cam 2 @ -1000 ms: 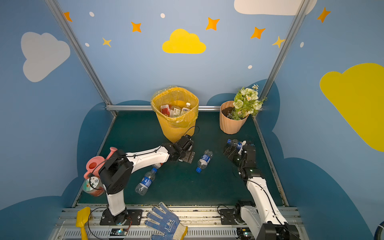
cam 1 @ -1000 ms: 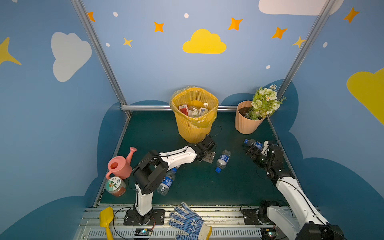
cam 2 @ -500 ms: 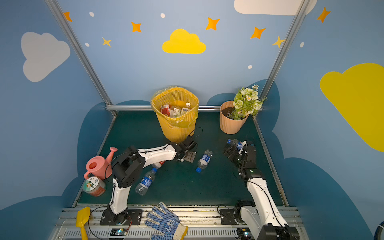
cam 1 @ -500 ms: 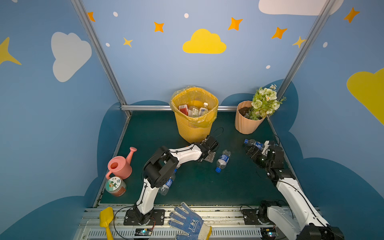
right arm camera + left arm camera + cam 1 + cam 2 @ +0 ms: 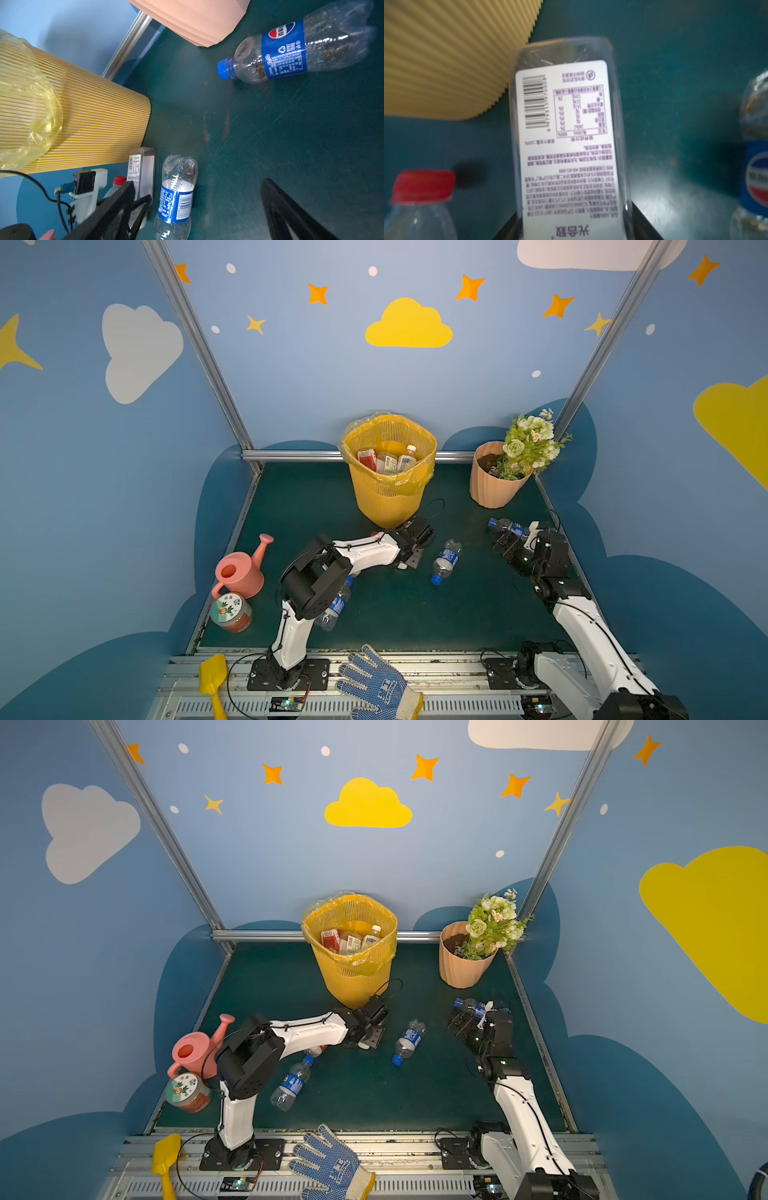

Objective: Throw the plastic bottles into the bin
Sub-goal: 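Grasp the flat clear purple-label bottle with the left gripper, then lift the purple-label bottle with the left gripper and drop it into the bin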

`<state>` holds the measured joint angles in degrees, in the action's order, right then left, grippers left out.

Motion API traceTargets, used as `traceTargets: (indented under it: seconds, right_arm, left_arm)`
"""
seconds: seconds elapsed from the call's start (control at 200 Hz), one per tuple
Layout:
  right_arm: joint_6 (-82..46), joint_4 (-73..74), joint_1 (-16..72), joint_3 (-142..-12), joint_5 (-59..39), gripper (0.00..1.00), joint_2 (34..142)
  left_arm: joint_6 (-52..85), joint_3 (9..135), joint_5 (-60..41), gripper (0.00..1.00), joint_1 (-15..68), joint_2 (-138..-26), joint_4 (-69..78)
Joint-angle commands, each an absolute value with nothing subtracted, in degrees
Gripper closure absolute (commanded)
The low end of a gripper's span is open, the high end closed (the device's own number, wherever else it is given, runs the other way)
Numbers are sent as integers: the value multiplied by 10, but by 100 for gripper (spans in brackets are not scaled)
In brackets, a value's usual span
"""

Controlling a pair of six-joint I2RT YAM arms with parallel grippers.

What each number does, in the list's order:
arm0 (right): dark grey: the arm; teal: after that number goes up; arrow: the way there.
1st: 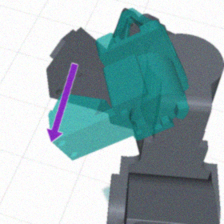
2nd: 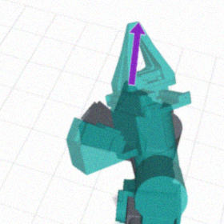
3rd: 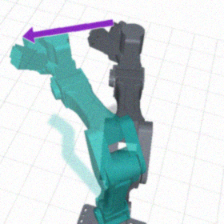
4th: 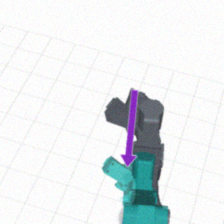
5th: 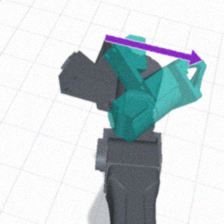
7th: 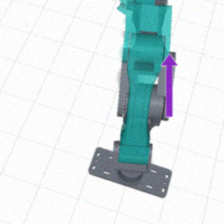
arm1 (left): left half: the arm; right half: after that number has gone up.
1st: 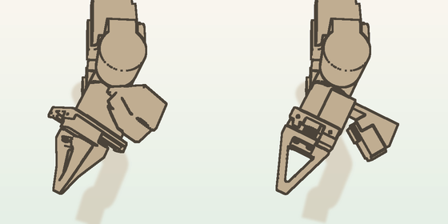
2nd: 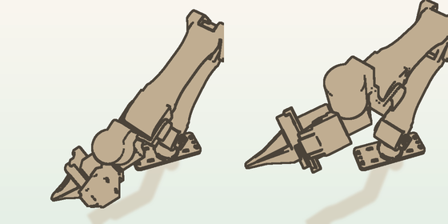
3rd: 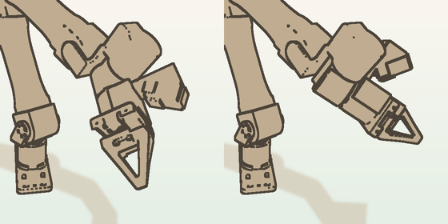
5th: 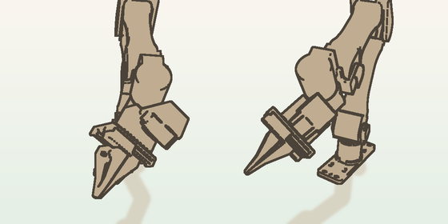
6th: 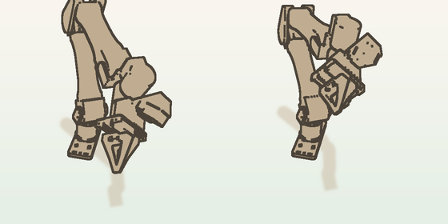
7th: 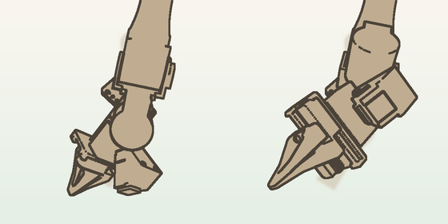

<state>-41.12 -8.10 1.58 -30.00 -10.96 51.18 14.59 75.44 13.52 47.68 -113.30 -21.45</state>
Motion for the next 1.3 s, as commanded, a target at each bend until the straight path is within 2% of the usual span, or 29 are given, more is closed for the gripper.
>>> traceTargets:
  seconds: [0.0,0.115,0.32,0.691,1.021,1.291]
  right_arm:
    - [-405,-92,14,-302,-105,8,500]
    - [-406,-93,14,-300,-105,8,499]
    - [-415,-77,14,-295,-112,8,509]
    - [-412,-81,15,-296,-108,8,504]
    - [-411,-82,15,-294,-105,8,503]
    - [-411,-80,13,-294,-105,8,507]
  left_arm:
    - [147,720,123,37,486,-1086,-221]
    - [154,667,118,36,498,-1037,-221]
    - [162,608,114,21,511,-990,-229]
    - [149,679,152,1,506,-1023,-273]
    - [150,769,80,2,471,-1107,-323]
    - [151,807,51,12,460,-1156,-339]
